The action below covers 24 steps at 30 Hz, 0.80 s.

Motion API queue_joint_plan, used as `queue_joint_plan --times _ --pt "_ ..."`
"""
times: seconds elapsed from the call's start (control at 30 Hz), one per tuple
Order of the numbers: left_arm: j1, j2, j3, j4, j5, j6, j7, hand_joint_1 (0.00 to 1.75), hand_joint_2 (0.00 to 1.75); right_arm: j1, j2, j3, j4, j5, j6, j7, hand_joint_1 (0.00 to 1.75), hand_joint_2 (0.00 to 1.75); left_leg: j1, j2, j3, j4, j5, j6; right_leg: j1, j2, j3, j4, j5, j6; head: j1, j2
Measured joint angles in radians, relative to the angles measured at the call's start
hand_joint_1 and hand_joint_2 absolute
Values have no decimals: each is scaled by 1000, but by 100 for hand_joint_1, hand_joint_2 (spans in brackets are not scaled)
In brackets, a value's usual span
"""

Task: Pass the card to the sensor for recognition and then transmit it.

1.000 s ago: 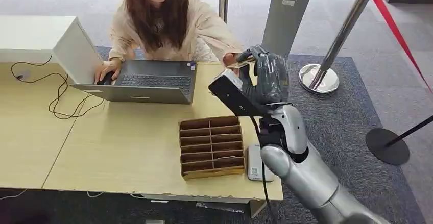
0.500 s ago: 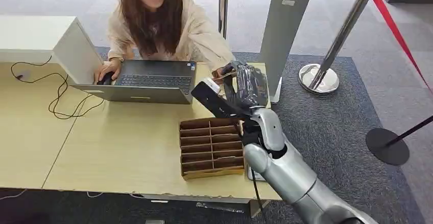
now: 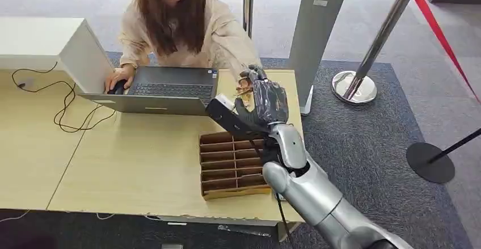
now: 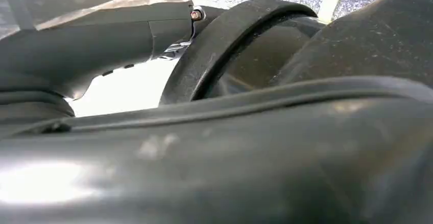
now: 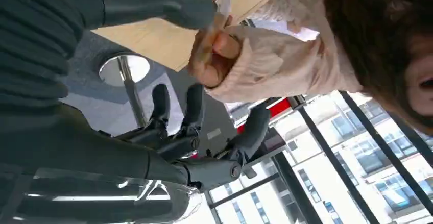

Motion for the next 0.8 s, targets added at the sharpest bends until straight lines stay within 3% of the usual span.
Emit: queue_joint_plan --times 0.23,0.43,0.63,0.8 --pt "0 2 0 0 10 -3 5 0 0 40 2 8 -71 -1 -4 -36 0 175 0 1 1 0 0 0 0 0 0 0 0 0 0 0" --pt "2 2 0 0 28 0 4 0 0 131 -28 13 -266 58 24 -42 0 175 0 1 1 0 0 0 0 0 -1 0 0 0 -1 0" --pt "4 4 3 0 47 0 4 0 0 280 -115 3 -505 173 85 -18 2 175 -1 1 1 0 0 0 1 0 0 -1 0 0 0 0" --pt "6 5 7 0 58 4 5 0 0 415 -207 -38 -671 164 111 -8 7 175 -1 2 1 0 -1 1 0 1 0 -1 0 0 0 0"
